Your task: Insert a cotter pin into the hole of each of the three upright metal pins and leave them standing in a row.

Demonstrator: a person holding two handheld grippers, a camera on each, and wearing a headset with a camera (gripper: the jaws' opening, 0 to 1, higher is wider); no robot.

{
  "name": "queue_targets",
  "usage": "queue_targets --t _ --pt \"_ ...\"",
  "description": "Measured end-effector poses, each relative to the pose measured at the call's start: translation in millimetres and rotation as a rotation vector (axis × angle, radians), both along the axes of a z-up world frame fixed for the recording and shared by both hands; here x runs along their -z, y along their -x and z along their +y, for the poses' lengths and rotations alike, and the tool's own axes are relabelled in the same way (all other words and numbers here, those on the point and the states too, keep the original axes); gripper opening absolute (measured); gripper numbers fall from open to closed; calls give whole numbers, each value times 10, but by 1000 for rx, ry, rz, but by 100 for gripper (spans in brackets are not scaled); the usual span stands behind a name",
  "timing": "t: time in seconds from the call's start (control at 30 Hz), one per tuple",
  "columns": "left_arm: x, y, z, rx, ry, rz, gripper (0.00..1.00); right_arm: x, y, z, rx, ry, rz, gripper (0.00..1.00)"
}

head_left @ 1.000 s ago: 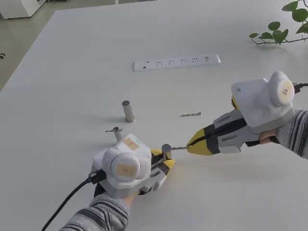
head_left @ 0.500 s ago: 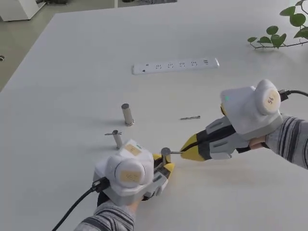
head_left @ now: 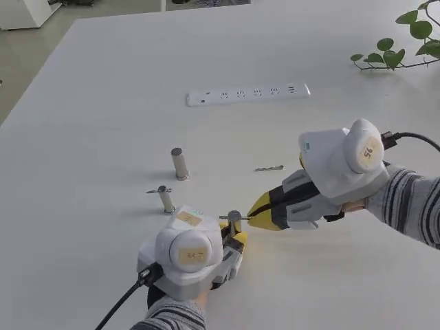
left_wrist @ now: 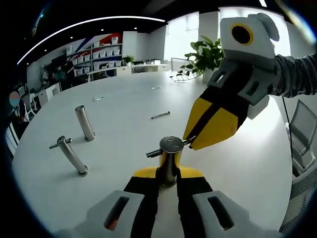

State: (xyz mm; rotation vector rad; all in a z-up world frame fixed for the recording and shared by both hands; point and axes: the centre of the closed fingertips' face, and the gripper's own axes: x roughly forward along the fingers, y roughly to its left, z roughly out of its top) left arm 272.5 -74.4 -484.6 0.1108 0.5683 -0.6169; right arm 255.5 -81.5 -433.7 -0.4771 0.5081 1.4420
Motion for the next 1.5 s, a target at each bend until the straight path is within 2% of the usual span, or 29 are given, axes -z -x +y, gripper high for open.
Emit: queue_targets --t 0.3,0.5,0.57,0.63,0.7,0.83,0.9,0.97,1.27,1.5 --pt "10 -6 7 -47 17 7 10 89 -61 17 -24 48 -88 0" --pt "9 -3 7 -49 14 5 10 74 -108 -33 5 45 -137 0" --pt "7 -2 7 -48 12 4 10 62 -105 -66 15 44 -126 5" --pt "8 -1 5 -48 10 2 10 42 -96 -70 15 30 -124 4" --pt "10 -4 7 -53 11 2 10 61 -76 -79 14 50 -116 4" --pt "11 -3 10 -58 12 4 10 57 -73 -113 32 50 -102 0" --pt "11 -2 11 -62 14 4 10 55 -97 -119 35 54 -120 0" --pt "11 -3 11 -65 14 5 10 81 -103 -119 50 60 -108 0" --pt "8 -12 12 -71 18 7 10 94 -104 10 28 60 -121 0" --pt "9 -14 8 -72 15 5 11 94 -104 24 38 58 -101 0"
